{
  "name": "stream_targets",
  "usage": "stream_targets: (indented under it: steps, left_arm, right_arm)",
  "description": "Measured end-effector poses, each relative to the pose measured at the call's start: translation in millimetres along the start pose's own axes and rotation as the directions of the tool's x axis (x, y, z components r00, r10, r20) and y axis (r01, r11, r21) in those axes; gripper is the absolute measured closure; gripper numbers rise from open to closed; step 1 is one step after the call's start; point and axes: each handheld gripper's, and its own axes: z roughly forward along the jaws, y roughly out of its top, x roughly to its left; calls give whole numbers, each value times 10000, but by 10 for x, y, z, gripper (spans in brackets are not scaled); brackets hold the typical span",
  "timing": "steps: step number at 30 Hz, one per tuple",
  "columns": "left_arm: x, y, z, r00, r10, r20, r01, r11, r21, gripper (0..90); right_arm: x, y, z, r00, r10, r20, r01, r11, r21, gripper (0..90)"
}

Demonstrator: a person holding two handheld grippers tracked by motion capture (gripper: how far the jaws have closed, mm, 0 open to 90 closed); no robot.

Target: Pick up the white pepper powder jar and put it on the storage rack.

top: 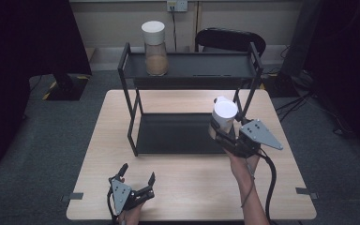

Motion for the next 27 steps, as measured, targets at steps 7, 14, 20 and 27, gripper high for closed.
stream_targets:
  steps: [7,14,20,27]
  left_arm:
    - [0,1,-1,10000,0,-2,0,10000,4,6]
    - [0,1,-1,10000,-1,0,1,10000,5,6]
    - [0,-1,0,10000,-3,-3,3,10000,-3,6]
    - [-4,1,1,10000,1,-24,-1,10000,4,12]
  right_arm:
    - [22,145,120,10000,-15,32,16,9998,-221,303]
    - [-12,334,266,10000,-6,-77,2,9985,-548,303]
    - [11,522,365,9999,76,68,-71,9969,-784,303]
    - [60,777,482,9999,-34,137,46,9962,-871,304]
